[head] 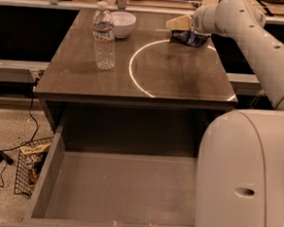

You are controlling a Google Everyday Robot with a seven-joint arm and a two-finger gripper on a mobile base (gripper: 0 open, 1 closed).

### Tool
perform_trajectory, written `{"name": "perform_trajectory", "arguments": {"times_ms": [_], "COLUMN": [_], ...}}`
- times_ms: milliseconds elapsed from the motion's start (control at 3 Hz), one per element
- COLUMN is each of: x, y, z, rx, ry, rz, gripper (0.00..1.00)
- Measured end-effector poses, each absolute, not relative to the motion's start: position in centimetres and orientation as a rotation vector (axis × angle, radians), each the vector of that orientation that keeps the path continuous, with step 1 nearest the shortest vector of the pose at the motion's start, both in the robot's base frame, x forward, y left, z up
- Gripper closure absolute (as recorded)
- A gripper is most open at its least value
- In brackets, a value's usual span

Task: Pick blue chip bag

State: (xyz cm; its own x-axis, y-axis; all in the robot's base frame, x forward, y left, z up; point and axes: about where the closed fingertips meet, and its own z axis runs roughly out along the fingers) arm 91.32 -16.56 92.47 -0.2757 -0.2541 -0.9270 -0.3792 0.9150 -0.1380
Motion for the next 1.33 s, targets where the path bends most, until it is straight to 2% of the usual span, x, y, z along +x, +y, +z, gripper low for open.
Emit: {"name": "perform_trajectory", "arguments": {"times_ms": [1000, 1333], "x": [96.0, 96.6], "y": [-16.4, -16.8], "z": [89.8, 87.9], "rx": [-0.433, -0.426], "ry": [1.903, 1.956], "rz": [0.126, 0.093], "gripper": [0.00, 0.15]}}
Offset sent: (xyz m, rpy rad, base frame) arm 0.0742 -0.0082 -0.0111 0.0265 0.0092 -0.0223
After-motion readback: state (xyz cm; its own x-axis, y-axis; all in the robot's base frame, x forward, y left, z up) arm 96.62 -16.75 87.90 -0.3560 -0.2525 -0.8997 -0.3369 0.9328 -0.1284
